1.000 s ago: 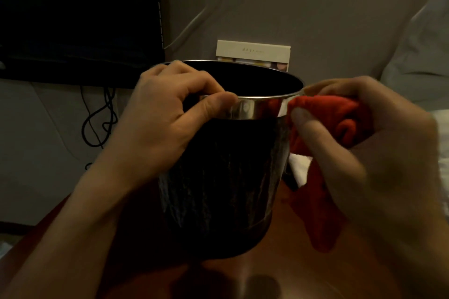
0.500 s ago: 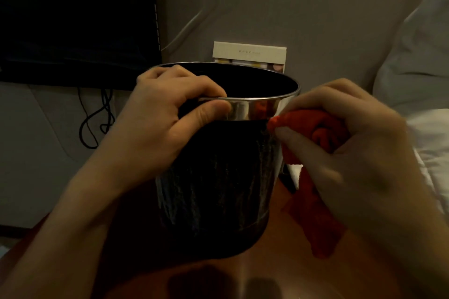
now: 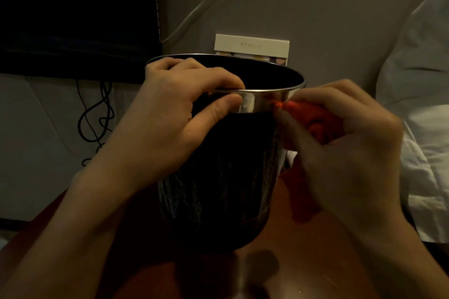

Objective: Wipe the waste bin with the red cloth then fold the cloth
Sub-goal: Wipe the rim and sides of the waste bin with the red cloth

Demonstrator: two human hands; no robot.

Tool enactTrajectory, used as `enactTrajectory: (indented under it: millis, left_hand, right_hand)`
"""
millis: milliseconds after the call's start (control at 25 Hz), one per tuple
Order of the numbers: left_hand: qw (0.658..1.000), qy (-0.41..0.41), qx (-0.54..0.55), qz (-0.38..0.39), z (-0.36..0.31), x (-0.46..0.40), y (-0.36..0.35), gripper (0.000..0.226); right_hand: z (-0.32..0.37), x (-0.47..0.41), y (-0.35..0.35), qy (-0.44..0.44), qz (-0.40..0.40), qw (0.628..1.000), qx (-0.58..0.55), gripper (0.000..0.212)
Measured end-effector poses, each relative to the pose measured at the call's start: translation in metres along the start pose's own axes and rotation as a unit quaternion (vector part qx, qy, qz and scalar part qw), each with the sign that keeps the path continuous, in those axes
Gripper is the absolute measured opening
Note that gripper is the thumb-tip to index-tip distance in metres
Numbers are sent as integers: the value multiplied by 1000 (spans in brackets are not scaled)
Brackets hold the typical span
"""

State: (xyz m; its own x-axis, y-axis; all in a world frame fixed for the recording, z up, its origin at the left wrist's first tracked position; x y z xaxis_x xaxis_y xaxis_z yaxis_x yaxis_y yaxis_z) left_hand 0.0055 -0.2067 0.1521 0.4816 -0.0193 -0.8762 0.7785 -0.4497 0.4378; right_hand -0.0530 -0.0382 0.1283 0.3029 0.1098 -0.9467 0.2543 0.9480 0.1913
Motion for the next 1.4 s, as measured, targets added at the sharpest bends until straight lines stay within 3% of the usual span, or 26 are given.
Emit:
enactTrajectory:
  millis: [440,600,760,880,1000,1160,1400]
  left_hand:
    - [1000,7,-1,-3,0,2,0,16]
    - [1000,8,3,-9,-3,1,0,15]
    - [1000,8,1,-12,-2,2,0,14]
    - [1000,15,3,-10,-3,1,0,14]
    - [999,29,-15,-16,-5,2,2,15]
    - [995,6,-102,-8,-27,7,-16,33]
    - [999,15,-41,-25,-22,5,-9,25]
  right_hand:
    - [5,5,-8,29,40,999,9,11]
    - [-1,-6,5,17,9,999,26,11]
    - [11,7,-13,43,59,997,3,13]
    - [1,-1,0,24,21,999,14,14]
    - [-7,-2,-2,8,41,999,-4,14]
    - [2,-1,-7,33,82,996,-21,16]
    - [0,-12,14,-10,38,999,7,12]
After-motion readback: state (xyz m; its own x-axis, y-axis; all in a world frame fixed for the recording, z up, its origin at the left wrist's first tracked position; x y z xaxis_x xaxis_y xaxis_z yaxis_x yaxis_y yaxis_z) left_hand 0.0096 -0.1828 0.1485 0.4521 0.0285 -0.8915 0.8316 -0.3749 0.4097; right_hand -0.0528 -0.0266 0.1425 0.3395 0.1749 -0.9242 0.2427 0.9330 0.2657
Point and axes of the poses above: each hand's wrist, its own x-axis away from the middle knuckle, its own y-axis out of the back of the hand, z = x × y, the point moved 7 cm from there along -x, towards the middle knuckle, and after that the axes turned 9 degrees about -z, right-handed, at the moved point
